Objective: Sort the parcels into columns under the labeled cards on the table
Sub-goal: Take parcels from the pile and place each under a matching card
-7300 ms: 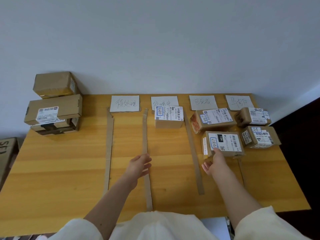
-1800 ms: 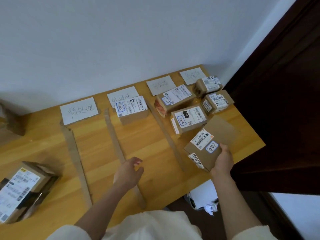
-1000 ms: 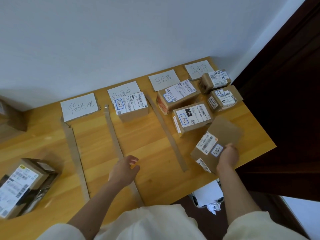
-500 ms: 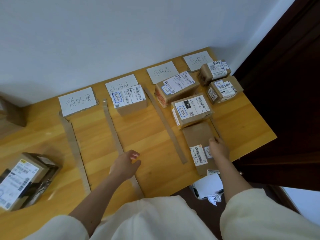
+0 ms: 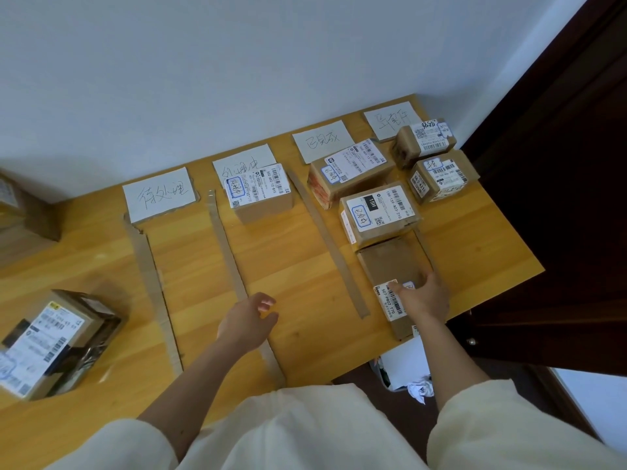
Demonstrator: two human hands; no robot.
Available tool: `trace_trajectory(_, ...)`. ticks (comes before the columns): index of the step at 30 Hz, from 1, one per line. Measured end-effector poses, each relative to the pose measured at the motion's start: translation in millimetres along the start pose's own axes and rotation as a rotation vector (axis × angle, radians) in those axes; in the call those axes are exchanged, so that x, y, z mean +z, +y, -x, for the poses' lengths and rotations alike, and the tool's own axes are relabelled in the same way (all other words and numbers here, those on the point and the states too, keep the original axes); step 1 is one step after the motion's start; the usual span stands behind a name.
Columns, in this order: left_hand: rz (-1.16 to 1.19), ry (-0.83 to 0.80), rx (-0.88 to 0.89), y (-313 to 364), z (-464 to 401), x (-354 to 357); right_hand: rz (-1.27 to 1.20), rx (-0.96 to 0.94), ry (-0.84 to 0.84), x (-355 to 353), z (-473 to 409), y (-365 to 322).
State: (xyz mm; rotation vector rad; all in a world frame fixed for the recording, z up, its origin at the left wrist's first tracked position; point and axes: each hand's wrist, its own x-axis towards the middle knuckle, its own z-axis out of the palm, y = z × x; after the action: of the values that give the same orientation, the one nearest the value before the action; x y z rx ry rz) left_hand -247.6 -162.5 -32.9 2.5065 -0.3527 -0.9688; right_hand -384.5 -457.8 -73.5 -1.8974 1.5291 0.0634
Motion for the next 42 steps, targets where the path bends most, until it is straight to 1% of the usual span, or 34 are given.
trace_trajectory(7, -0.004, 0.002, 0.0, -2.3, 2.6, -0.5, 0.078, -0.005, -0.019, 2.6, -5.8, 2.1)
trace_trajectory(13, 0.013, -0.007, -0.015, -4.1, 5.0, -0.2, 0.065, -0.011, -0.045, 2.5, -5.4, 0.0)
trace_trajectory(15, 0.016, -0.004, -0.015, -5.4, 5.6, -0.5, 0.108, -0.03, -0.011, 0.7, 1.2, -4.9)
trace_trajectory(17, 0.023, -0.002, -0.017, -7.4, 5.8, -1.1, 0.116, -0.083, 0.07, -2.3, 11.8, -15.3)
trace_trajectory(19, 0.031, 0.004, -0.022, -10.2, 6.6, -2.5, 0.009, -0.17, 0.103, -6.2, 27.0, -32.3)
trace_trajectory(22, 0.058, 0.02, -0.033, -17.2, 8.7, -5.9, -0.175, -0.311, -0.035, -2.1, 50.0, -64.7)
trace_trajectory(25, 0.096, 0.053, -0.067, -28.1, 14.0, -13.0, -0.187, -0.416, -0.237, 13.7, 75.9, -100.1)
trace_trajectory(27, 0.132, 0.082, -0.098, -39.8, 19.6, -19.2, -0.123, -0.486, -0.367, 31.8, 92.5, -119.6)
trace_trajectory(31, 0.233, 0.177, -0.182, -72.7, 37.1, -33.5, -0.034, -0.59, -0.568, 77.5, 131.0, -155.0)
trace_trajectory(35, 0.373, 0.353, -0.316, -112.8, 61.5, -49.4, 0.078, -0.628, -0.761, 126.3, 181.2, -184.1)
trace_trajectory(39, 0.492, 0.497, -0.434, -156.3, 86.6, -59.5, 0.174, -0.669, -0.886, 167.8, 231.1, -205.7)
trace_trajectory(42, 0.584, 0.566, -0.512, -187.6, 102.4, -61.7, 0.265, -0.684, -0.938, 189.6, 262.3, -221.2)
